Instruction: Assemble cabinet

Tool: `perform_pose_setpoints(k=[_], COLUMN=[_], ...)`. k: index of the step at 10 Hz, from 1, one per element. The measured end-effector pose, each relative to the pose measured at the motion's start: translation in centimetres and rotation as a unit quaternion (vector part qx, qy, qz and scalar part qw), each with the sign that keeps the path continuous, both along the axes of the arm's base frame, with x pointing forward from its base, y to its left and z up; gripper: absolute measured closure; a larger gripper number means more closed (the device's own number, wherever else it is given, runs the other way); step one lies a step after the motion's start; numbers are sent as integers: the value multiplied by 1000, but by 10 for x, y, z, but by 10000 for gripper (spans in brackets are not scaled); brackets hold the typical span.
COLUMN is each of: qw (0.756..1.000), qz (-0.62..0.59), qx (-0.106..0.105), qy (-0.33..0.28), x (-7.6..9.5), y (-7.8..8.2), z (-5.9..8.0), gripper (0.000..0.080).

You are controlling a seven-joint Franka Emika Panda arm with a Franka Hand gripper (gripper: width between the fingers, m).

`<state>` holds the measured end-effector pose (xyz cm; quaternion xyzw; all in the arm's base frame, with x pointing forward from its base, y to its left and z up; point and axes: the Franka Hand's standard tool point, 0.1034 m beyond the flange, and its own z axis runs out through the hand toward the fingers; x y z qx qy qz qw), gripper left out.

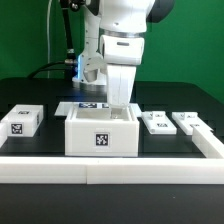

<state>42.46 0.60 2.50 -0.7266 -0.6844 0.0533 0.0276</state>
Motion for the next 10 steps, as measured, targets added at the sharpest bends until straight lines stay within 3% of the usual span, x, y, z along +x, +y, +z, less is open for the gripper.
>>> perform_pose_setpoints(k=[3, 4, 5, 7, 8, 9, 10], qw=[1000, 1000, 1000, 1000, 1000, 1000, 1000], qz=[-1, -2, -2, -2, -2, -2, -1], qx=[1, 1, 1, 1, 1, 1, 1], qy=[6, 5, 5, 6, 6, 6, 6], x=[0, 0, 0, 0, 0, 0, 0], y=[1, 1, 1, 1, 1, 1, 1], z=[-8, -8, -8, -8, -8, -8, -8], gripper=[1, 126, 126, 398, 398, 583, 712])
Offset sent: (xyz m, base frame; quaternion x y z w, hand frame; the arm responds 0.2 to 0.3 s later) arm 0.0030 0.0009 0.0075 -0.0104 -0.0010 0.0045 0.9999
